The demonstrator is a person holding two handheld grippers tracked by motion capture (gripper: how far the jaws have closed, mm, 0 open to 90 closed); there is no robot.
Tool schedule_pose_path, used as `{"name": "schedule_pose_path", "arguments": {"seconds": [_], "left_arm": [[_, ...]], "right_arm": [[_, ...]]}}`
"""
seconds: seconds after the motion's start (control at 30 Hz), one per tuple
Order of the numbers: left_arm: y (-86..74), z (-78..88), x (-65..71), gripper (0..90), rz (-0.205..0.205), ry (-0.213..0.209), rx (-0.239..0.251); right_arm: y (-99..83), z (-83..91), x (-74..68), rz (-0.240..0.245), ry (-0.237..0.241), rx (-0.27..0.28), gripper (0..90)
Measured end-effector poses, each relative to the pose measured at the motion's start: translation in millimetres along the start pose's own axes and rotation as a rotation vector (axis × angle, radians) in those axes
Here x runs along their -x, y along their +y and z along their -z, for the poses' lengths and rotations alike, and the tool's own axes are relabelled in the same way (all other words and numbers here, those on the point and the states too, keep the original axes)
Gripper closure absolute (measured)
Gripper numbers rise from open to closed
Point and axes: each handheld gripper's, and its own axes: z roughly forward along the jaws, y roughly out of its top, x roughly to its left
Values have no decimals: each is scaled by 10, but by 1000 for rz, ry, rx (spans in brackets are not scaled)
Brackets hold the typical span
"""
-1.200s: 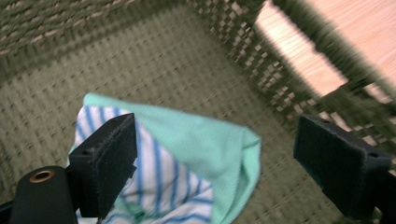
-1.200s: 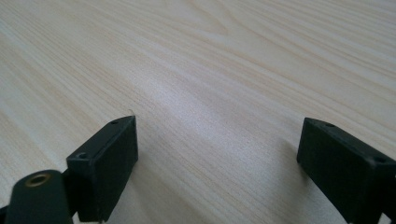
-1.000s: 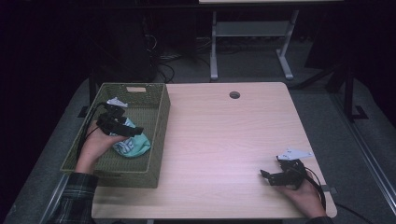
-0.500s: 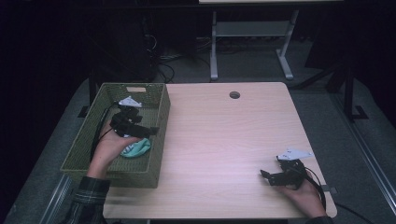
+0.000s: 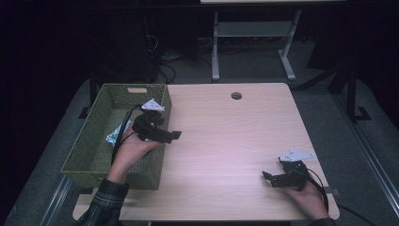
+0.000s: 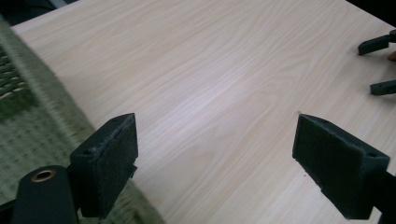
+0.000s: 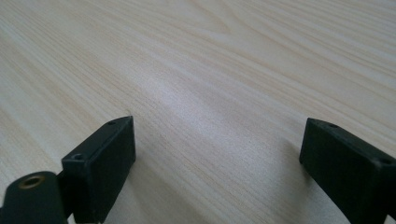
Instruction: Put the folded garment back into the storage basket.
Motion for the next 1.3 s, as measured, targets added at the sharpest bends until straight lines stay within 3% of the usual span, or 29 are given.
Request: {"name": "schedule_pose_path", "arguments": {"seconds": [0.6,0.83,0.9,1.3], "left_arm": [[-24,-448,537,140,-40,-91,29],[-92,-614,699,139,-65,-98,35],[-126,-664,727,139,-54,-100,50],[-377,-995,889,139,-98,-88,11]], "right_arm": [[0,-1,0,0,0,0,101],[0,0,-1,-1,0,0,101],[0,0,0,0,0,0,101],[0,0,0,0,0,-1,101]]}}
